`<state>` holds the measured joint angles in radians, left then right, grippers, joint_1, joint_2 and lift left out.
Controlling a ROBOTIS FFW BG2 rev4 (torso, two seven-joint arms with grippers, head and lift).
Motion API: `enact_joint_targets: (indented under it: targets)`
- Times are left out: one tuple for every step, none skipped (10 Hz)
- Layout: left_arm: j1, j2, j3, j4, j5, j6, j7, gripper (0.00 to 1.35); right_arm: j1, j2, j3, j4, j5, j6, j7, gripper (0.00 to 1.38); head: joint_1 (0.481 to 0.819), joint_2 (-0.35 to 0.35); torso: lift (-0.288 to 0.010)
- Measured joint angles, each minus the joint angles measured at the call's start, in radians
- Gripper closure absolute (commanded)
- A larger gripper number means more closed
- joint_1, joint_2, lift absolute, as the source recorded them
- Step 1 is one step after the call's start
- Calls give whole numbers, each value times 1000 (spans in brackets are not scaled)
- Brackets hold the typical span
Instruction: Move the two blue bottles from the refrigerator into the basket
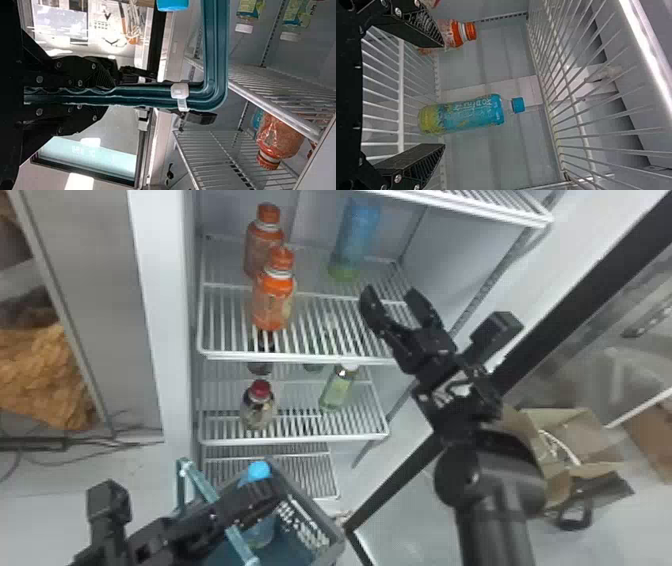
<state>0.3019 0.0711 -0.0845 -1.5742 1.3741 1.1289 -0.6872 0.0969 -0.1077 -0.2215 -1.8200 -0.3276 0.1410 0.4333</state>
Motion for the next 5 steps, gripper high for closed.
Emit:
enact_joint_targets:
  targets:
    - [0, 1, 1, 0, 0, 0, 0, 1202, -41, -1, 8, 42, 7, -8, -9, 153, 695, -350, -10]
    - [0, 1, 1, 0, 0, 0, 0, 1202, -76, -2, 13, 76, 14, -12, -18, 153, 695, -350, -10]
    - [0, 1, 1, 1, 0, 0, 0, 1202, -108, -3, 19, 107, 20, -13, -27, 153, 695, -350, -10]
    - [0, 1, 1, 0, 0, 0, 0, 1202, -145, -7, 31, 142, 22, -15, -36, 153, 695, -350, -10]
    - [-2, 2, -1, 0, 0, 0, 0, 1202, -187, -10, 48, 181, 28, -16, -47, 151, 695, -350, -10]
